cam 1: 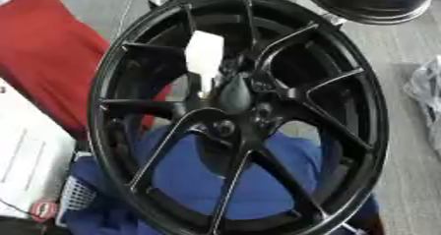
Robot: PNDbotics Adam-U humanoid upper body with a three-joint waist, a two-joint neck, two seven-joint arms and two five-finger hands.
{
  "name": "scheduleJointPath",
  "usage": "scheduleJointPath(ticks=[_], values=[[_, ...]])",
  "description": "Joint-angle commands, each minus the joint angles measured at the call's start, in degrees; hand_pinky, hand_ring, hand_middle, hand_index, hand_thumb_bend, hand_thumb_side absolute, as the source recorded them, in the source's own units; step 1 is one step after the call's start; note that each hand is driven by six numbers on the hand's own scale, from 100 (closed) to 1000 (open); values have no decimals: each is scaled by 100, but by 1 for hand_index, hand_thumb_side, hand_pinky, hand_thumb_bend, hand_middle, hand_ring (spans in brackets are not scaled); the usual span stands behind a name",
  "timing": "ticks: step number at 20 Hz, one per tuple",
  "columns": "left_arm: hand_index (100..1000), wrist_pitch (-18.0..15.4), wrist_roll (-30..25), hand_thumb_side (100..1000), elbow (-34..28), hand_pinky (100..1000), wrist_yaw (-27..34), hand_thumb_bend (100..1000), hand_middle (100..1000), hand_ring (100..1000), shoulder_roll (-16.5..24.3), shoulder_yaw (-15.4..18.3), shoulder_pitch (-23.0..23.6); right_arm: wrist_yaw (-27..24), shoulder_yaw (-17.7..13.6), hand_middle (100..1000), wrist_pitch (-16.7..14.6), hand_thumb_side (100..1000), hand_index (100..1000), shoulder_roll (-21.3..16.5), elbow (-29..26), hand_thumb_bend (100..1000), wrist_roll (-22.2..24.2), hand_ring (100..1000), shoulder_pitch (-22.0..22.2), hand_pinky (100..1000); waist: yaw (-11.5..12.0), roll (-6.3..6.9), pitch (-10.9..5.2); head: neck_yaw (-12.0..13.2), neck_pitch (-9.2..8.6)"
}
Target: Pull the pin out of the wheel hub.
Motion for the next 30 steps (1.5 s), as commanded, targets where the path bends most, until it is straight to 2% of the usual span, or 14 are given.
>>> scheduleJointPath(ticks=[1,4,8,11,14,17,20,24,30], values=[[828,-49,-105,708,-299,773,-785,497,817,814,504,-64,-272,11,-116,647,-9,580,707,-233,-48,100,-29,724,7,842,14,20,-148,-165,-7],[856,14,-739,716,-770,796,-2117,543,831,829,812,-395,-640,25,-174,649,-25,578,709,-315,-91,100,-73,726,133,842,-7,21,-168,-283,-3],[867,354,-2026,768,-1108,808,-2791,560,825,829,1128,-902,-1176,87,-278,666,-52,570,720,-373,-205,100,-170,742,279,849,-94,50,-179,-321,-14],[878,465,-2942,810,-1139,822,-2964,551,826,833,1264,-1172,-1567,148,-328,666,-63,571,719,-402,-285,100,-215,741,376,849,-150,69,-173,-388,11],[886,266,-3943,804,-1013,829,-3041,554,832,835,1249,-1381,-2074,170,-361,664,-50,575,718,-421,-314,100,-243,739,481,848,-175,80,-174,-616,160],[895,9,-4731,794,-743,837,-3132,551,837,839,1134,-1478,-2514,158,-350,662,-33,579,717,-416,-304,100,-242,737,516,848,-204,90,-177,-689,198],[885,-231,-5355,754,-444,833,-3224,568,823,831,1033,-1615,-2868,163,-344,660,-27,580,715,-430,-295,100,-231,735,542,847,-200,105,-183,-601,149],[885,-412,-5780,744,-239,833,-3272,603,815,824,954,-1970,-3149,155,-304,659,-11,585,715,-433,-263,100,-196,734,547,847,-182,135,-189,-433,53],[894,-455,-6714,731,-339,842,-3300,600,829,835,792,-2519,-3478,161,-244,658,-2,585,714,-438,-246,100,-127,734,515,847,-198,173,-230,-241,-18]])
